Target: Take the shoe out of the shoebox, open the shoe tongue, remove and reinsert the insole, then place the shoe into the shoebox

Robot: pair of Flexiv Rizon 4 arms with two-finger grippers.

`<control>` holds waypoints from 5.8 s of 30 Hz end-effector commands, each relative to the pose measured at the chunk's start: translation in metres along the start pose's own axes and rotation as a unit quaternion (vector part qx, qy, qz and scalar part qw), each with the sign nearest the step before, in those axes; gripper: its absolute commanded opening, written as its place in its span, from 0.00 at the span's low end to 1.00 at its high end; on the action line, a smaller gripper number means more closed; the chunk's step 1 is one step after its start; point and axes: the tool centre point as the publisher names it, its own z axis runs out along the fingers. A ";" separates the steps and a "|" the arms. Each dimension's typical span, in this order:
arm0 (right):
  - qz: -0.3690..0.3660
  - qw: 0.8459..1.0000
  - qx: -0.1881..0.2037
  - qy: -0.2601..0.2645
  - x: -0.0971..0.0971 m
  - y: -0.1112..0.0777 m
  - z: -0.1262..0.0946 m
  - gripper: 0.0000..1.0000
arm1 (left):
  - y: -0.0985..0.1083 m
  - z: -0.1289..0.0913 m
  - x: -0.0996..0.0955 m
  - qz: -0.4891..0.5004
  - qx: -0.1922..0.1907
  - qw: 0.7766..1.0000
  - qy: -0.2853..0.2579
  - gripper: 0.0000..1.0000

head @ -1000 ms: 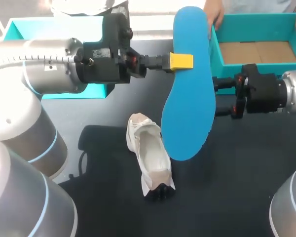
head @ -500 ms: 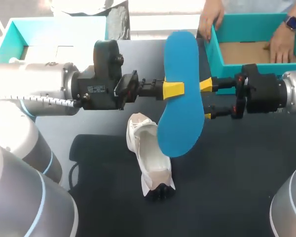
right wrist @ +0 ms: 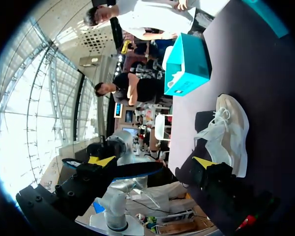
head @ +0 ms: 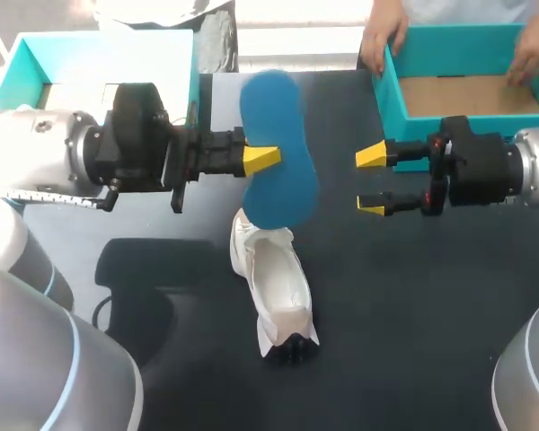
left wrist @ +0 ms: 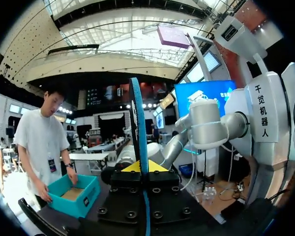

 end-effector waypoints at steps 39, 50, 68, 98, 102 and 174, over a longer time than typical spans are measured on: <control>0.000 1.000 0.000 0.000 -0.001 0.001 0.003 1.00 | 0.086 -0.046 -0.029 0.692 -0.056 0.718 -0.052 0.00; -0.003 1.000 0.000 0.003 0.002 0.002 0.003 1.00 | 0.110 -0.046 -0.021 0.682 -0.072 0.728 -0.006 0.00; 0.003 0.999 0.033 0.017 -0.003 0.019 0.062 1.00 | 0.137 -0.012 -0.008 0.724 -0.072 0.685 0.043 0.00; 0.000 0.999 0.038 0.023 -0.003 0.018 0.074 0.00 | 0.144 0.021 -0.024 0.741 -0.075 0.666 0.047 0.00; 0.001 0.999 0.035 0.024 -0.007 0.019 0.071 0.00 | 0.148 0.010 -0.022 0.732 -0.090 0.674 0.048 1.00; 0.024 0.999 0.030 0.019 -0.037 0.001 0.071 0.00 | 0.091 0.028 -0.084 0.370 -0.629 0.460 0.507 1.00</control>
